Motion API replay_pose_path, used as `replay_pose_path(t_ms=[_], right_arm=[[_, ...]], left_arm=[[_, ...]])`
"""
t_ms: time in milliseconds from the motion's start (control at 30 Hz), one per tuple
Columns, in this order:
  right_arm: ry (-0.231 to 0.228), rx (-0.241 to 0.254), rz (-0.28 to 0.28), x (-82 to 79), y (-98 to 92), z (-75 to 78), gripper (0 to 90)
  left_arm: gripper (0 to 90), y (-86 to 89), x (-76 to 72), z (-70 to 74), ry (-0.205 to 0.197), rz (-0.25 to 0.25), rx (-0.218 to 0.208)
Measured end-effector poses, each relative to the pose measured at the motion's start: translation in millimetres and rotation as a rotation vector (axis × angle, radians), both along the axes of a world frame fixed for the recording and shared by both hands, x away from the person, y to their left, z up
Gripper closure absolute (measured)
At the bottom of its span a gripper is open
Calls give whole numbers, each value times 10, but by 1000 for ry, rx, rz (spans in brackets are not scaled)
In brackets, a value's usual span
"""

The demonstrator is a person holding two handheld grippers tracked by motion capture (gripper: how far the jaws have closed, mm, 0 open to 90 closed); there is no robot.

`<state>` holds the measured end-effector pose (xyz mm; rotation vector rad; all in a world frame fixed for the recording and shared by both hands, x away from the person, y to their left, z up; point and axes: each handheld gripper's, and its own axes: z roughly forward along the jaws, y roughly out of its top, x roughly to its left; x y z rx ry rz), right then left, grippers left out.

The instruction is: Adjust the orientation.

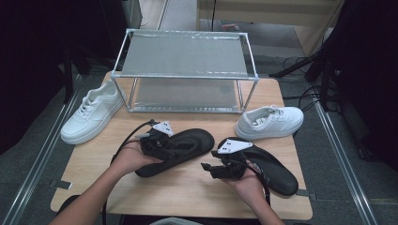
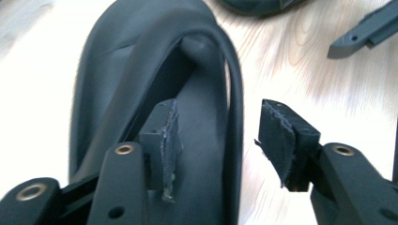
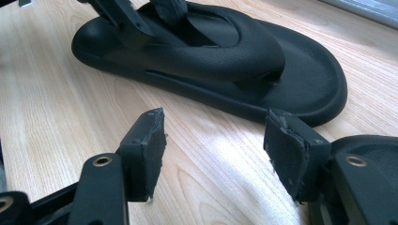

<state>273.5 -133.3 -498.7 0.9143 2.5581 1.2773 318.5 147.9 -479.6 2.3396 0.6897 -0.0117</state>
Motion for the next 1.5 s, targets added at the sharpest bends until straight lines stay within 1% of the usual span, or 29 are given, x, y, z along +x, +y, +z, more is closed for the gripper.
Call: replay_pose_path(t_ms=[33,67,133,167,233,267,300,500,533,633,667,700,733,767,800,833,867,900,933,967,1000,1033,1067,1100,1133,1233,1433,1467,1500], right_arm=[[2,-2,4,-5,25,-14,403],[2,-2,4,-5,25,-14,403],[-3,-7,13,-16,61,-22,403],[-3,-7,13,-16,61,-22,403],[-9,-6,15,-25,87,-25,406],[-9,-6,15,-25,87,-25,406],[-12,-1,13,-23,98,-26,409],[-23,8,-1,-8,121,-27,416],[-24,10,-1,-4,126,-28,420],[-25,14,-5,2,146,-32,433],[-30,14,0,10,156,-35,438],[-28,19,0,21,176,-36,471],[-28,19,0,21,176,-36,471],[-29,23,5,29,185,-36,532],[-30,28,15,36,195,-36,568],[-14,23,5,50,227,-36,643],[-14,23,5,50,227,-36,643],[-11,33,5,67,258,-47,731],[-12,36,9,70,271,-50,757],[-15,36,11,76,291,-53,810],[-15,36,11,76,291,-53,810],[8,39,4,93,350,-56,865],[17,39,5,100,368,-58,882],[17,39,5,100,368,-58,882],[13,32,17,120,425,-82,899],[15,16,28,156,501,-128,899],[14,14,27,206,558,-139,899],[17,16,28,222,562,-138,899],[19,16,28,226,563,-135,899]], left_arm=[[464,88,3,9,-2,8,-2],[460,88,3,9,-2,8,-2],[454,218,15,31,-9,24,-16],[454,218,15,31,-9,24,-16],[451,335,31,62,-27,45,-12],[448,335,31,62,-27,45,-12],[436,407,43,74,-40,58,-12],[436,600,72,92,-47,98,-10],[451,642,76,93,-46,107,-5],[560,721,77,100,-50,118,1],[618,744,81,101,-54,126,5],[724,768,86,101,-54,135,8],[724,788,92,96,-52,150,5],[783,803,99,86,-50,161,0],[813,818,106,71,-52,163,3],[870,832,122,33,-40,171,5],[880,832,122,33,-40,171,5],[894,838,137,-3,-37,179,11],[895,839,162,-59,-26,180,22],[895,839,162,-59,-26,180,22],[895,840,175,-89,-30,181,28],[895,862,209,-138,-23,190,8],[895,862,209,-138,-23,190,8],[895,868,228,-163,-14,195,-6],[895,855,258,-217,-11,202,11],[895,836,270,-276,-5,208,17],[895,808,225,-305,-6,193,46],[898,805,206,-305,-17,198,48],[898,805,206,-305,-17,198,48]])
